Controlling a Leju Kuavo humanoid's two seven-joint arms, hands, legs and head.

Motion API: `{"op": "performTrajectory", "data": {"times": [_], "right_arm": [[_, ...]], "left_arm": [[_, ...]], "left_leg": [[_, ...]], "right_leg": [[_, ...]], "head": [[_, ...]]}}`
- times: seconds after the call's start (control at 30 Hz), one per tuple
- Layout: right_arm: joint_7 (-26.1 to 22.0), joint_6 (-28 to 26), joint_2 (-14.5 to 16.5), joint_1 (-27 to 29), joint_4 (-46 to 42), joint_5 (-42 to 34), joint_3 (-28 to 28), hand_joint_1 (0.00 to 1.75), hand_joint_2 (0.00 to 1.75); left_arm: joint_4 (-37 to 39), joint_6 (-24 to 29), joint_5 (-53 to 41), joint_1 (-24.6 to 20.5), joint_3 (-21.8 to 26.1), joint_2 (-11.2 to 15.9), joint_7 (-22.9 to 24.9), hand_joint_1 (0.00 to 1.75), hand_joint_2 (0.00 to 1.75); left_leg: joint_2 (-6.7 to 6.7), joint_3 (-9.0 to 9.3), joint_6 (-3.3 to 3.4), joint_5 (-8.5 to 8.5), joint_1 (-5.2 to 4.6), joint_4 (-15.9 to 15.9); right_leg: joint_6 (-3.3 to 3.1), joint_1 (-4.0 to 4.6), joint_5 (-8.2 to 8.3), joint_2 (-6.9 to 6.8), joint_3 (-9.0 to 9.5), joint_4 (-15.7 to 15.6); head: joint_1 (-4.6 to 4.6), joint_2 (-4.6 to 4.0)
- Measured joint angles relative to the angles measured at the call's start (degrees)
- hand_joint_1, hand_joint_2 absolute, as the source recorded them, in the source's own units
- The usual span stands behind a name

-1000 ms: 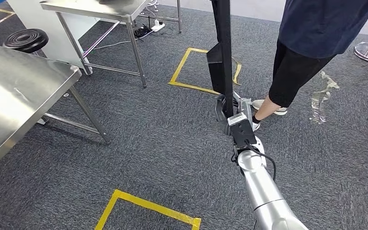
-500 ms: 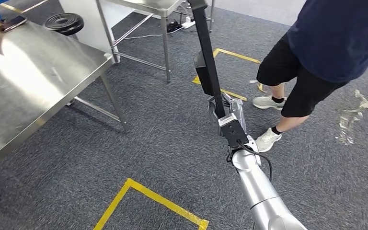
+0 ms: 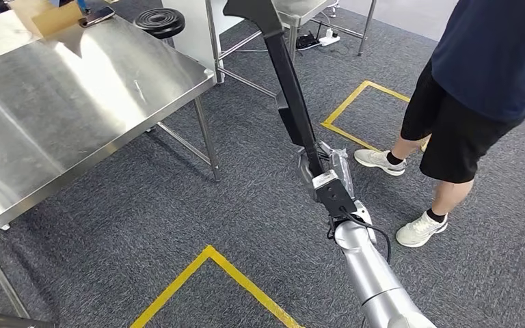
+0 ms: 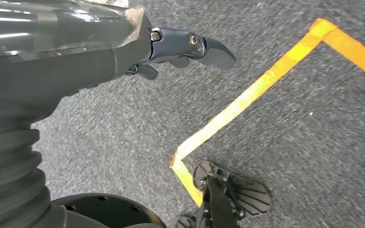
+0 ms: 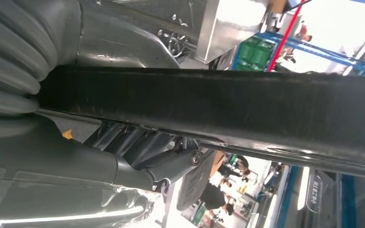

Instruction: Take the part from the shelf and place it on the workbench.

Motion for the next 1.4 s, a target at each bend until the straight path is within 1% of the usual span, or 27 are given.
{"op": "performTrajectory", "data": {"times": [0.03, 0.1, 0.17, 0.2, 0.27, 0.33, 0.4, 0.47, 0.5, 0.53, 0.6, 0.67, 0.7, 0.73, 0.8, 0.83, 0.9, 0.97, 1.0, 1.07, 1.1, 1.13, 1.2, 1.23, 1.27, 1.33, 1.4], "right_arm": [[0.01, 0.14, 0.13, -0.1, 0.0, 0.16, 0.25, 1.75, 1.75], [0.05, 0.34, 0.23, -0.2, 0.03, 0.45, 0.72, 1.75, 1.75], [0.16, 0.57, 0.17, -0.22, 0.13, 0.74, 1.19, 1.75, 1.75], [0.22, 0.68, 0.18, -0.24, 0.17, 0.87, 1.44, 1.75, 1.75], [0.35, 0.8, 0.26, -0.41, 0.22, 1.09, 1.89, 1.75, 1.75], [0.5, 0.86, 0.26, -0.94, 0.22, 1.18, 2.27, 1.75, 1.75], [0.61, 0.87, 0.21, -1.62, 0.23, 1.06, 2.54, 1.75, 1.75], [0.68, 0.92, 0.21, -2.19, 0.21, 0.59, 2.67, 1.75, 1.75], [0.72, 0.97, 0.19, -2.46, 0.18, 0.31, 2.7, 1.75, 1.75], [0.74, 1.02, 0.07, -2.72, 0.14, 0.09, 2.7, 1.75, 1.75], [0.8, 1.15, -0.39, -3.06, 0.1, -0.21, 2.69, 1.75, 1.75], [0.96, 1.34, -0.89, -3.07, 0.14, -0.49, 2.69, 1.75, 1.75], [1.04, 1.43, -1.1, -3.06, 0.16, -0.6, 2.69, 1.75, 1.75], [1.1, 1.49, -1.21, -3.1, 0.16, -0.68, 2.69, 1.75, 1.75], [1.13, 1.62, -1.34, -3.34, 0.12, -0.74, 2.69, 1.75, 1.75], [1.13, 1.67, -1.37, -3.47, 0.09, -0.74, 2.69, 1.75, 1.75], [1.14, 1.74, -1.35, -3.58, 0.05, -0.71, 2.74, 1.75, 1.75], [1.17, 1.76, -1.2, -3.64, 0.03, -0.71, 2.78, 1.75, 1.75], [1.19, 1.78, -1.08, -3.73, 0.02, -0.71, 2.77, 1.75, 1.75], [1.2, 1.86, -0.85, -3.94, -0.01, -0.72, 2.74, 1.75, 1.75], [1.27, 1.94, -0.8, -3.99, -0.02, -0.71, 2.74, 1.75, 1.75], [1.44, 2.08, -0.76, -4.01, -0.02, -0.66, 2.74, 1.75, 1.75], [1.96, 2.41, -0.67, -4.07, -0.02, -0.36, 2.8, 1.75, 1.75], [2.24, 2.57, -0.56, -4.17, -0.02, -0.1, 2.89, 1.75, 1.75], [2.5, 2.67, -0.42, -4.34, -0.02, 0.16, 3.03, 1.75, 1.75], [2.92, 2.82, -0.15, -4.81, -0.14, 0.62, 3.33, 1.75, 1.75], [3.27, 2.95, -0.02, -5.24, -0.29, 0.92, 3.53, 1.75, 1.75]], "left_arm": [[0.0, 0.0, 0.0, 0.04, -0.01, 0.01, -0.04, 0.0, 1.75], [0.01, 0.0, 0.02, -0.05, -0.02, -0.02, -0.13, 0.0, 1.75], [0.01, 0.0, 0.09, -0.1, -0.02, -0.08, -0.18, 0.0, 1.75], [0.01, 0.0, 0.13, -0.07, -0.02, -0.1, -0.19, 0.0, 1.75], [0.0, 0.0, 0.18, -0.04, -0.02, -0.08, -0.22, 0.0, 1.75], [-0.01, 0.01, 0.28, -0.13, -0.02, -0.03, -0.32, 0.0, 1.75], [-0.01, 0.03, 0.52, -0.24, -0.01, -0.05, -0.46, 0.0, 1.75], [-0.01, 0.05, 0.73, -0.24, 0.01, -0.05, -0.6, 0.0, 1.75], [-0.01, 0.06, 0.77, -0.22, 0.02, -0.07, -0.64, 0.0, 1.75], [-0.01, 0.07, 0.79, -0.26, 0.03, -0.08, -0.67, 0.0, 1.75], [-0.01, 0.05, 0.79, -0.5, 0.04, -0.14, -0.7, 0.0, 1.75], [-0.01, 0.04, 0.79, -0.68, 0.05, -0.21, -0.7, 0.0, 1.75], [-0.01, 0.04, 0.81, -0.66, 0.07, -0.25, -0.69, 0.0, 1.75], [-0.01, 0.04, 0.82, -0.64, 0.09, -0.26, -0.68, 0.0, 1.75], [-0.01, 0.04, 0.85, -0.63, 0.15, -0.27, -0.66, 0.0, 1.75], [-0.01, 0.04, 0.85, -0.66, 0.17, -0.26, -0.65, 0.0, 1.75], [-0.01, 0.05, 0.85, -0.64, 0.2, -0.21, -0.65, 0.0, 1.75], [-0.01, 0.07, 0.85, -0.46, 0.21, -0.17, -0.64, 0.0, 1.75], [-0.01, 0.07, 0.85, -0.36, 0.22, -0.15, -0.64, 0.0, 1.75], [-0.01, 0.07, 0.85, -0.36, 0.22, -0.09, -0.64, 0.0, 1.75], [-0.01, 0.08, 0.88, -0.43, 0.22, -0.07, -0.64, 0.0, 1.75], [-0.01, 0.08, 0.93, -0.51, 0.22, -0.05, -0.64, 0.0, 1.75], [0.0, 0.09, 1.09, -0.53, 0.22, -0.03, -0.62, 0.0, 1.75], [0.0, 0.09, 1.15, -0.52, 0.23, -0.02, -0.6, 0.0, 1.75], [-0.01, 0.1, 1.19, -0.52, 0.23, 0.0, -0.58, 0.0, 1.75], [-0.01, 0.12, 1.1, -0.65, 0.23, 0.08, -0.54, 0.0, 1.75], [-0.01, 0.13, 0.87, -0.85, 0.22, 0.12, -0.48, 0.0, 1.75]], "left_leg": [[1.94, -0.76, -0.24, -1.0, -0.09, 1.57], [5.82, -3.83, -0.55, -4.39, -0.16, 7.97], [6.62, -7.13, -0.77, -6.84, 0.07, 14.55], [6.73, -7.59, -0.82, -6.7, 0.13, 15.45], [7.66, -4.96, -0.67, -3.8, 0.14, 10.69], [10.29, -0.79, -0.13, -1.24, -0.18, 3.27], [11.35, 0.77, 0.51, -0.82, -0.67, 0.33], [9.75, 0.74, 1.19, -0.64, -0.76, 0.08], [8.99, 0.84, 1.56, -0.48, -0.64, -0.17], [8.28, 0.96, 1.93, -0.27, -0.44, -0.41], [6.8, 1.05, 2.44, -0.02, -0.16, -0.64], [4.96, 1.0, 2.61, 0.03, -0.06, -0.61], [4.0, 0.99, 2.61, 0.05, -0.03, -0.59], [3.06, 1.01, 2.56, 0.06, 0.04, -0.55], [1.35, 0.99, 2.23, 0.08, 0.24, -0.4], [0.56, 0.87, 1.91, 0.04, 0.24, -0.24], [-0.63, 0.46, 1.12, 0.14, 0.23, -0.09], [-1.58, 0.11, 0.39, 0.42, 0.34, -0.3], [-1.02, -0.09, 0.1, 0.3, 0.31, -0.14], [2.24, -1.55, -0.32, -1.55, 0.17, 2.85], [4.41, -3.11, -0.46, -3.25, 0.1, 6.11], [5.71, -5.02, -0.58, -5.01, 0.14, 10.0], [6.68, -7.71, -0.69, -6.63, 0.21, 15.34], [6.88, -7.56, -0.66, -5.99, 0.22, 15.12], [7.2, -6.28, -0.54, -4.53, 0.21, 12.77], [9.4, -2.06, -0.05, -1.49, -0.12, 5.26], [11.03, 0.31, 0.56, -0.51, -0.65, 0.87]], "right_leg": [[-0.49, -0.08, 0.04, -0.67, 0.11, -0.11], [-1.29, 0.12, -0.13, -2.15, 0.25, -0.15], [-1.64, 0.43, -0.32, -3.9, 0.33, -0.14], [-1.7, 0.5, -0.4, -4.76, 0.38, -0.14], [-1.75, 0.59, -0.59, -6.34, 0.6, -0.13], [-1.43, 0.98, -0.94, -7.64, 0.87, -0.1], [-0.9, 1.45, -1.24, -8.74, 1.12, -0.12], [-0.38, 1.59, -1.51, -9.89, 1.32, -0.19], [-0.1, 1.5, -1.87, -9.28, 1.23, 0.2], [0.02, 1.4, -2.64, -7.87, 0.69, 1.47], [-0.12, 1.07, -5.26, -3.94, -2.06, 7.46], [-0.11, 0.89, -7.51, -2.41, -5.72, 14.57], [0.22, 0.78, -7.56, -2.22, -6.66, 15.98], [0.77, 0.61, -6.65, -2.1, -6.48, 15.01], [2.05, 0.03, -3.23, -0.8, -3.48, 7.56], [2.35, -0.19, -1.79, 0.17, -1.76, 3.86], [1.98, -0.28, -0.56, 1.24, -0.14, 0.33], [0.95, -0.12, -0.36, 0.17, -0.11, 0.3], [0.53, -0.17, -0.25, -0.39, -0.05, 0.22], [-0.44, -0.37, -0.11, -1.58, 0.15, -0.01], [-0.81, -0.17, -0.18, -2.25, 0.22, -0.01], [-1.15, 0.0, -0.28, -3.02, 0.26, -0.01], [-1.38, 0.27, -0.46, -4.65, 0.34, 0.01], [-1.44, 0.32, -0.52, -5.4, 0.4, 0.01], [-1.47, 0.35, -0.58, -6.09, 0.49, 0.02], [-1.27, 0.63, -0.86, -7.38, 0.73, 0.05], [-0.78, 1.12, -1.19, -8.56, 0.98, 0.03]], "head": [[-0.27, 0.0], [-0.79, 0.0], [-0.9, 0.0], [-0.93, 0.0], [-0.94, 0.0], [-0.93, 0.0], [-0.73, 0.0], [-0.57, 0.0], [-0.53, 0.0], [-0.5, 0.0], [-0.37, 0.0], [-0.34, 0.0], [-0.33, 0.0], [-0.33, 0.0], [-0.3, 0.0], [-0.25, 0.0], [-0.21, 0.0], [-0.25, 0.0], [-0.26, 0.0], [-0.7, 0.0], [-0.9, 0.0], [-1.1, 0.0], [-1.11, 0.0], [-1.14, 0.0], [-1.14, 0.0], [-1.19, 0.0], [-1.05, 0.0]]}}
